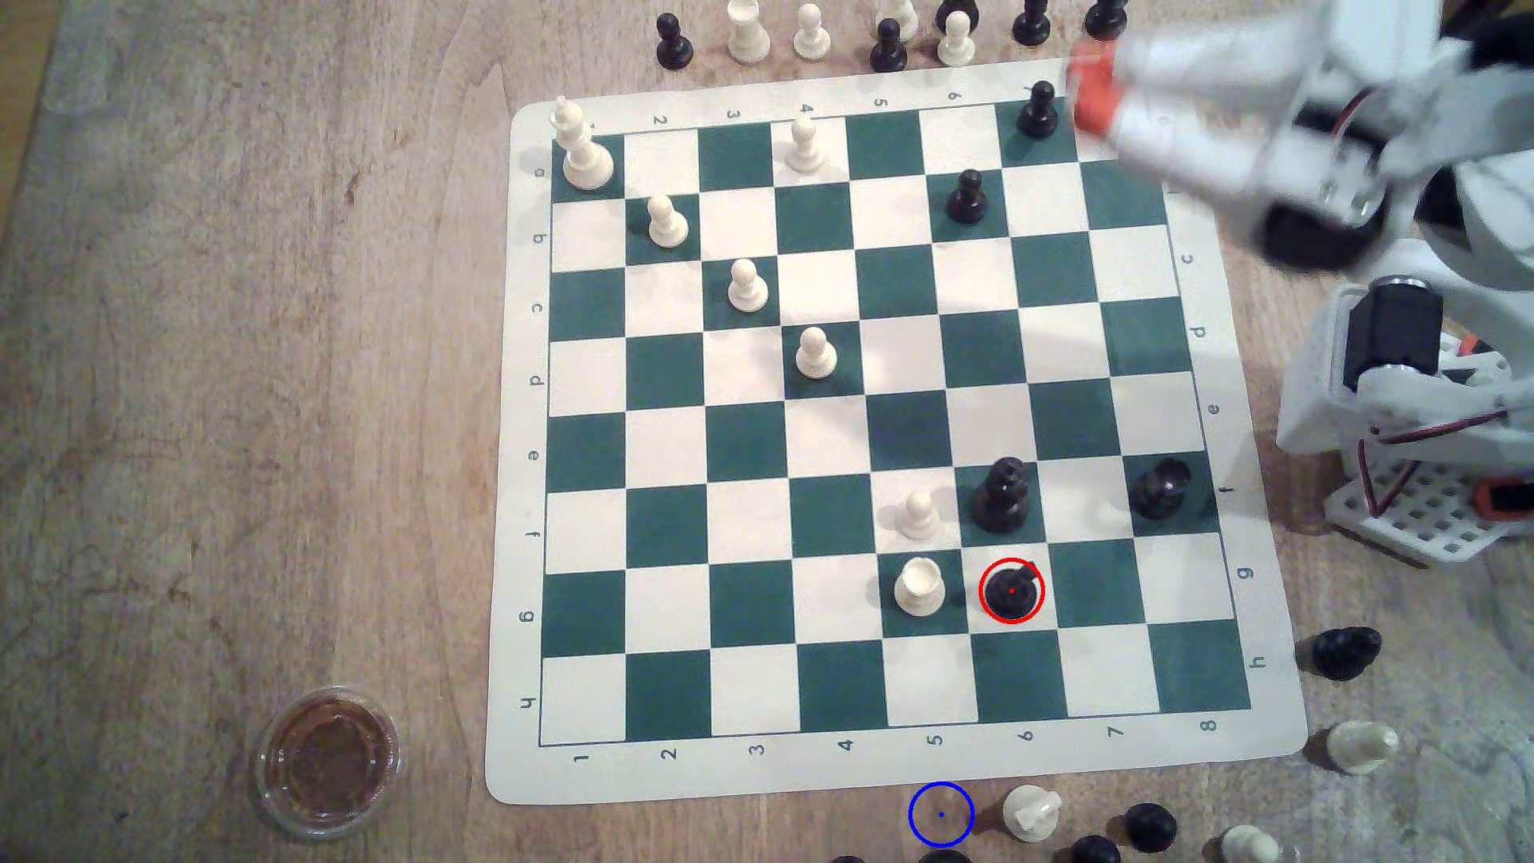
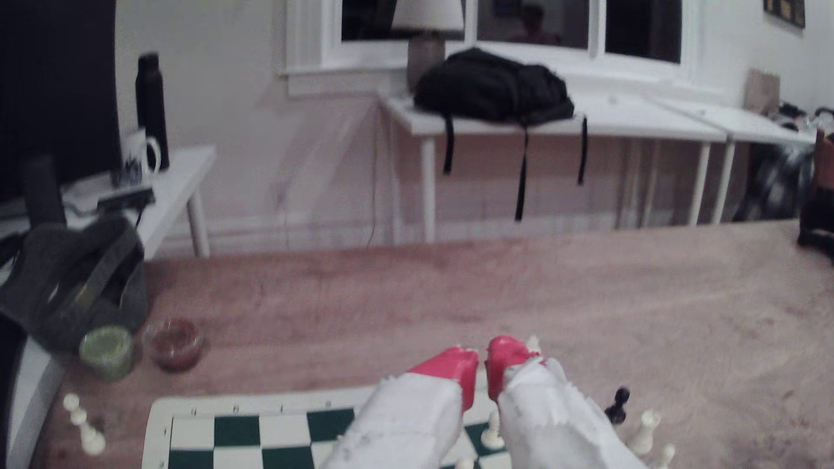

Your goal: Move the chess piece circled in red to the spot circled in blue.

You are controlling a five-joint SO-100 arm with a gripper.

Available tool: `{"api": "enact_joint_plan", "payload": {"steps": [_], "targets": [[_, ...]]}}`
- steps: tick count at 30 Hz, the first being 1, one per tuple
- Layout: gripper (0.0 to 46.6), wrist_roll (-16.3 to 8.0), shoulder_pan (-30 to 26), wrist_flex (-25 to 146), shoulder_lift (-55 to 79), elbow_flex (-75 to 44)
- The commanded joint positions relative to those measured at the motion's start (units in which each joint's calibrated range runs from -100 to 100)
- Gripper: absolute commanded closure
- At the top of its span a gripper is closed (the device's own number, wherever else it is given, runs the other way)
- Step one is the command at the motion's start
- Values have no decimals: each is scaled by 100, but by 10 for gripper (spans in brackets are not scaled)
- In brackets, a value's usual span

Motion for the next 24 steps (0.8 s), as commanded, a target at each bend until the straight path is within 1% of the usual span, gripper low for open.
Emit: {"api": "enact_joint_plan", "payload": {"steps": [1, 2, 5, 6, 8, 10, 11, 12, 14, 16, 17, 19, 22, 24], "targets": [[438, 0, -1020, 1576, 278, -674], [429, -20, -1387, 1904, 355, -683], [413, 0, -1779, 2469, 592, -702], [418, -24, -2052, 2944, 838, -711], [413, -44, -2326, 3279, 1076, -720], [396, -34, -2389, 3361, 1280, -647], [377, 20, -2373, 3337, 1356, -511], [371, 49, -2350, 3304, 1356, -421], [371, 63, -2381, 3230, 1271, -212], [393, 39, -2412, 3083, 1237, 78], [404, 20, -2412, 3083, 1339, 96], [408, -83, -2420, 3091, 1798, 78], [388, -83, -2482, 2960, 2035, 196], [357, -49, -2506, 2641, 2120, 504]]}}
